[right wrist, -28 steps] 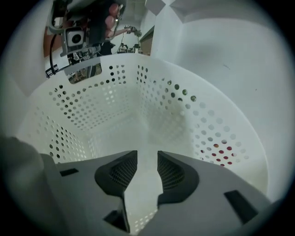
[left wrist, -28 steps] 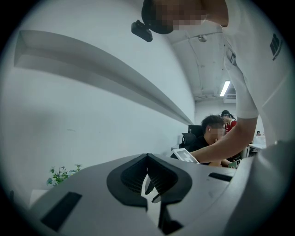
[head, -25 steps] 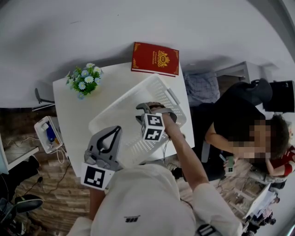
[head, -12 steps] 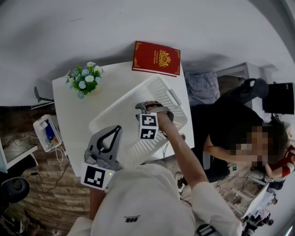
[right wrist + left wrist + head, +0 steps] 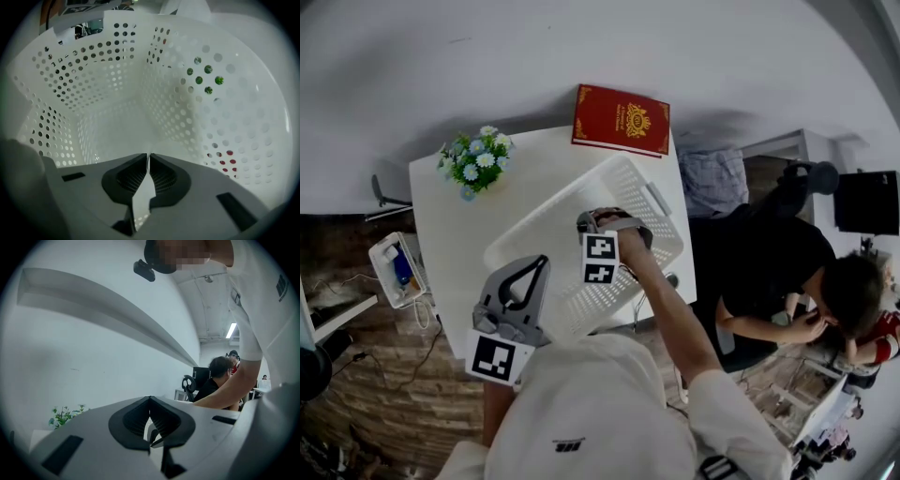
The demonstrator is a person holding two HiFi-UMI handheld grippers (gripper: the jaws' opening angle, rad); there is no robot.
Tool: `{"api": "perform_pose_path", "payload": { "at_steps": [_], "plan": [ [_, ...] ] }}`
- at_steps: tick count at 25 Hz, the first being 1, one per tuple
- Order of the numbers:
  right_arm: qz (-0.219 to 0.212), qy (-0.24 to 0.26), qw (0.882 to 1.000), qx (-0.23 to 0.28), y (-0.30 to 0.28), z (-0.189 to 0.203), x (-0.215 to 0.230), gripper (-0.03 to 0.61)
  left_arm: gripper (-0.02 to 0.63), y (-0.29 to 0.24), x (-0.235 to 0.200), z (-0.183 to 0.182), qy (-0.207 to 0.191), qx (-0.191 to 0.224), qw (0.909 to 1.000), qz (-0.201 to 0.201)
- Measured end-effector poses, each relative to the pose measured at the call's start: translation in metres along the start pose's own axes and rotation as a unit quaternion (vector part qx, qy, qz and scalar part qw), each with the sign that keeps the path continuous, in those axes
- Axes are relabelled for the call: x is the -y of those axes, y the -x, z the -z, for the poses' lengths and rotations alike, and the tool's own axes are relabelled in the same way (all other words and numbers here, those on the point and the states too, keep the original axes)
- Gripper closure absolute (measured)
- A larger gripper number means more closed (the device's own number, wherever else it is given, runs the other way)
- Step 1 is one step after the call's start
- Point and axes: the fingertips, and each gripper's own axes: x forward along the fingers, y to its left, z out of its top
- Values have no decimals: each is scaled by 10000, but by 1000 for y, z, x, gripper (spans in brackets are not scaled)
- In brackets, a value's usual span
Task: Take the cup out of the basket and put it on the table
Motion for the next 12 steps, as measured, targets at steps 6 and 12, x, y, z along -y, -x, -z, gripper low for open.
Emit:
{"api": "perform_pose_path", "payload": {
  "at_steps": [6, 12],
  "plan": [
    [-195, 1, 9998, -3, 1, 2, -7, 551, 604, 0, 1, 0, 16, 9, 10000, -10],
    [-192, -6, 9998, 30, 5, 1, -7, 552, 604, 0, 2, 1, 20, -2, 10000, -12]
  ]
}}
